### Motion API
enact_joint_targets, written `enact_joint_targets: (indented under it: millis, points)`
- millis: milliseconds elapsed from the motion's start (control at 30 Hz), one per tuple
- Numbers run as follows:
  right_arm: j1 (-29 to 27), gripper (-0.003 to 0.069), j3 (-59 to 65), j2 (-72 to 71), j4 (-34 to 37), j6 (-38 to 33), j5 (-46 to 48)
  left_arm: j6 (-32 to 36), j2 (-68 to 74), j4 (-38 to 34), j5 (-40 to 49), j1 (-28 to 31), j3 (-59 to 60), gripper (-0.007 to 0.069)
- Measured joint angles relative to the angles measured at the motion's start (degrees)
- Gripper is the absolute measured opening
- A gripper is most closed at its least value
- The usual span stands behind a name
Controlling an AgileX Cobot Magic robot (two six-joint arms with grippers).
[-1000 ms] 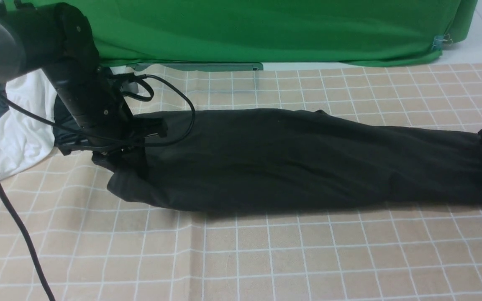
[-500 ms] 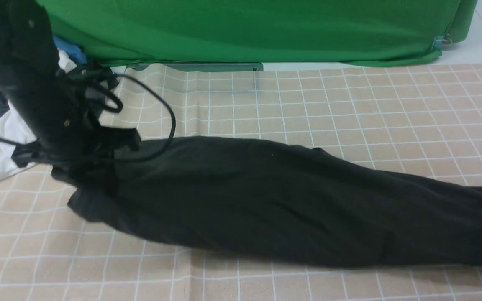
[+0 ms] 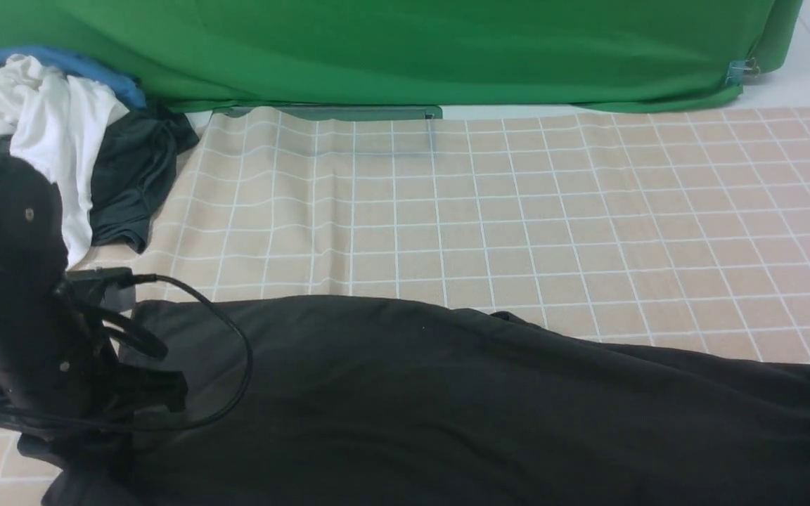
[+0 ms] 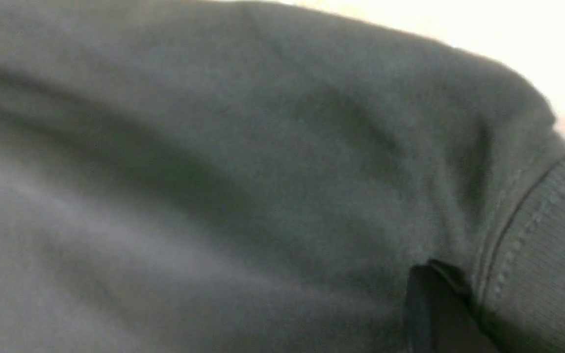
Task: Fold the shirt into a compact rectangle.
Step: 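Pull the folded dark garment lengthwise by its ends to straighten it flat on the table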
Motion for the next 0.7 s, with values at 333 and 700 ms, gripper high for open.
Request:
enact_joint_targets:
  millis: [333,700]
  points:
    - [0.2,0.01,0.4,0.0,-0.7,-0.6,-1.9,-0.1,-0.1,-0.4,-3.3,0.0,0.8,0.0113]
    - [0.2,0.0369,0.4,0.0,-3.5,-1.9,-5.5,-3.4,-0.1,-0.4,-4.0,0.0,0.8,0.0132]
